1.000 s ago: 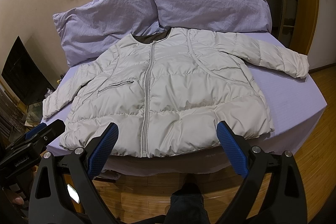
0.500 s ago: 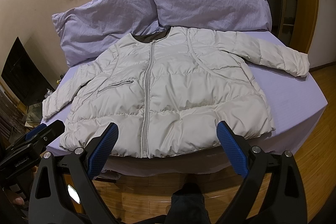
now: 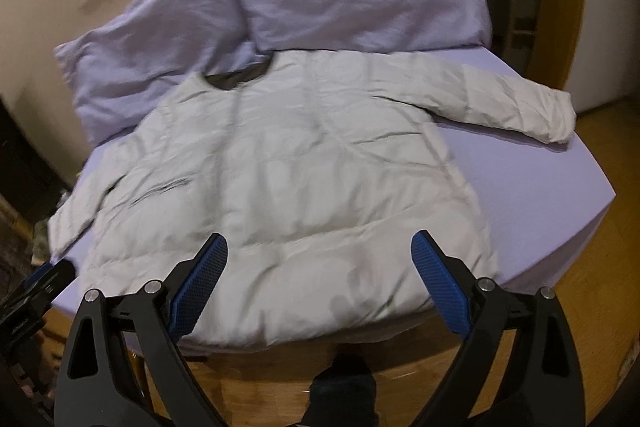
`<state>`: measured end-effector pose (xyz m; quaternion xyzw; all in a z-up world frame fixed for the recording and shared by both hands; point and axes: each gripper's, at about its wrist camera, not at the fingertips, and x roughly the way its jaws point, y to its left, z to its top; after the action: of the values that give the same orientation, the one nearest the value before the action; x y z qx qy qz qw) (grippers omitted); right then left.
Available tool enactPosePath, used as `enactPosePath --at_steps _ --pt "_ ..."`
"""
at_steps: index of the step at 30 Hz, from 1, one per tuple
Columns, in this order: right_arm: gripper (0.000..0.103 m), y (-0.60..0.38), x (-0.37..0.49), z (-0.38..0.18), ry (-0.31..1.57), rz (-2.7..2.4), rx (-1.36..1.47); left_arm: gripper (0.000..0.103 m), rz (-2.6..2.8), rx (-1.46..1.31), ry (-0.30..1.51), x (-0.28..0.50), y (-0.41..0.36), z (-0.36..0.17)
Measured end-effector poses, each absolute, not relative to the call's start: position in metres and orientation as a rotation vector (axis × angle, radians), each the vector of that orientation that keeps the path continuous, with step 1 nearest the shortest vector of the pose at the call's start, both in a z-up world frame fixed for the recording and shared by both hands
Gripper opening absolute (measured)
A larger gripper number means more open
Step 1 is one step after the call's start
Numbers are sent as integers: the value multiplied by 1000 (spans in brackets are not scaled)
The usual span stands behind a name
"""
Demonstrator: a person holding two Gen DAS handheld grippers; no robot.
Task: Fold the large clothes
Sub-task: 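Grasp the jacket sleeve cuff nearest the right tool and lift it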
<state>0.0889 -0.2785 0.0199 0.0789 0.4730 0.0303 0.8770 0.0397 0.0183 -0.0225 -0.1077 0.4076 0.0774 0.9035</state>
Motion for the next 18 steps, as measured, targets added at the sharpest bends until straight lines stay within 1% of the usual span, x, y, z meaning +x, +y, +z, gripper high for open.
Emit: enactPosePath --at_steps 5,10,18 --pt "89 -333 138 -2 1023 -83 201 101 193 -206 870 74 27 -34" --pt "79 -402 185 -26 1066 -254 282 101 235 -191 903 115 36 -46" --pt "74 -540 227 -47 1082 -586 431 101 290 -190 945 166 46 -59"
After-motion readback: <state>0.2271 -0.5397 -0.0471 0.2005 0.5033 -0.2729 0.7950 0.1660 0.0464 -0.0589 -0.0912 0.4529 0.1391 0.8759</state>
